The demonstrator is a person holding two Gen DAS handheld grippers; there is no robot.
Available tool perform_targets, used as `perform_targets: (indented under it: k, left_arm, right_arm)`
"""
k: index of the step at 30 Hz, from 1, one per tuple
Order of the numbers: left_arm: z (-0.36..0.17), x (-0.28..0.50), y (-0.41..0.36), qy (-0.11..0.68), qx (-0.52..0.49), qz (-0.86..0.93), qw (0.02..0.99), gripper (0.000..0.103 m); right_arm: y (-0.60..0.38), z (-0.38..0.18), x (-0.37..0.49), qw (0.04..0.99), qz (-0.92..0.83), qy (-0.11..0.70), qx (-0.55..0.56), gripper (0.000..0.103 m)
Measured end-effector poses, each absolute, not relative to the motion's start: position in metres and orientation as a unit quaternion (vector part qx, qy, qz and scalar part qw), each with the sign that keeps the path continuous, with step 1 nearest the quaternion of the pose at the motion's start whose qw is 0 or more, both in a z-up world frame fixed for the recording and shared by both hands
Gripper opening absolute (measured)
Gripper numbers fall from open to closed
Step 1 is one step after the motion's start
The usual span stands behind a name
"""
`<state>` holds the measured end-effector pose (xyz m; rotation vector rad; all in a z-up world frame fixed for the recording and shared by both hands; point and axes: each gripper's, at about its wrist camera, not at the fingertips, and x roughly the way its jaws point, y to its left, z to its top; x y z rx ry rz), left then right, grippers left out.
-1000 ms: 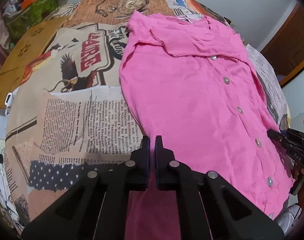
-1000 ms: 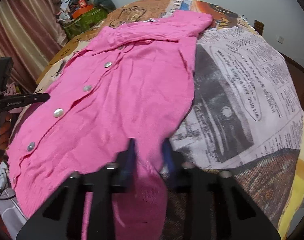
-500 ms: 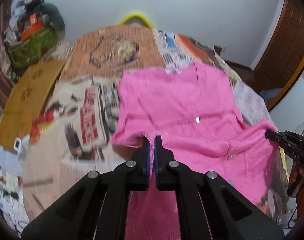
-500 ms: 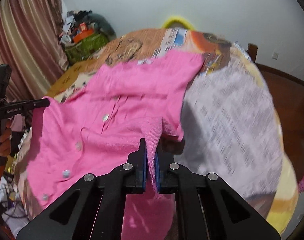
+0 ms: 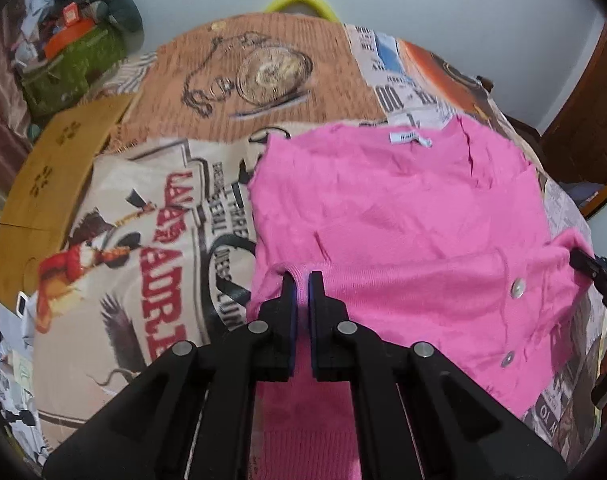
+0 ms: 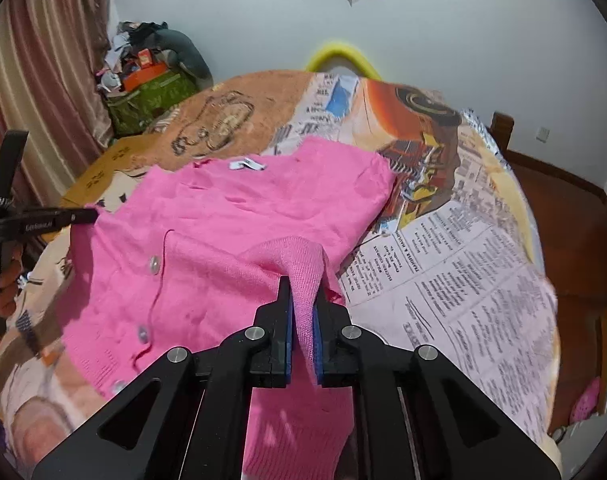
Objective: Fold small clothes
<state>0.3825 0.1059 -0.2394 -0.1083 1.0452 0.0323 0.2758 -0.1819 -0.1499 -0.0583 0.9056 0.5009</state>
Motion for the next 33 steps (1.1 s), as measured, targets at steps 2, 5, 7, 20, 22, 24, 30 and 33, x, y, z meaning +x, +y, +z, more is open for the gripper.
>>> perform_targets:
  k: [2, 5, 7, 20, 22, 24, 30, 33]
  left_arm:
    - [-0.241, 0.379, 0.106, 0.499, -0.045, 0.016, 0.865, 0.009]
    - [-0.234, 0.37, 0.111, 0.497, -0.052, 0.02, 0.866, 0.025]
    - [-0.227, 0.361, 0.116, 0.488, -0.066, 0.017, 0.87, 0.035]
    - [-0.255, 0.288, 0.14, 0.537, -0.111, 0.012, 0.836, 0.042]
    - [-0.262, 0.282, 0.141, 0.546, -0.119, 0.007, 0.83, 0.042]
    - [-0.27, 0.279, 0.139, 0.553, -0.119, 0.007, 0.825, 0.042]
    - [-0.272, 0.276, 0.127, 0.546, -0.104, -0.004, 0.831, 0.034]
    - [-0.272, 0.277, 0.12, 0.544, -0.1, -0.013, 0.833, 0.02]
  right_arm:
    - [-0.184, -0.151, 0.276, 0.867, 0.24, 0.437, -0.018, 0.009]
    - [-0.187, -0.145, 0.27, 0.87, 0.231, 0.435, -0.019, 0.025]
    - [-0.19, -0.138, 0.263, 0.874, 0.234, 0.426, -0.021, 0.031]
    - [-0.225, -0.161, 0.214, 0.849, 0.221, 0.478, -0.027, 0.035]
    - [-0.226, -0.167, 0.209, 0.845, 0.22, 0.487, -0.029, 0.035]
    - [-0.227, -0.175, 0.206, 0.839, 0.219, 0.497, -0.024, 0.035]
    - [-0.22, -0.185, 0.212, 0.832, 0.227, 0.506, -0.029, 0.035]
    - [-0.217, -0.188, 0.217, 0.83, 0.228, 0.509, -0.027, 0.034]
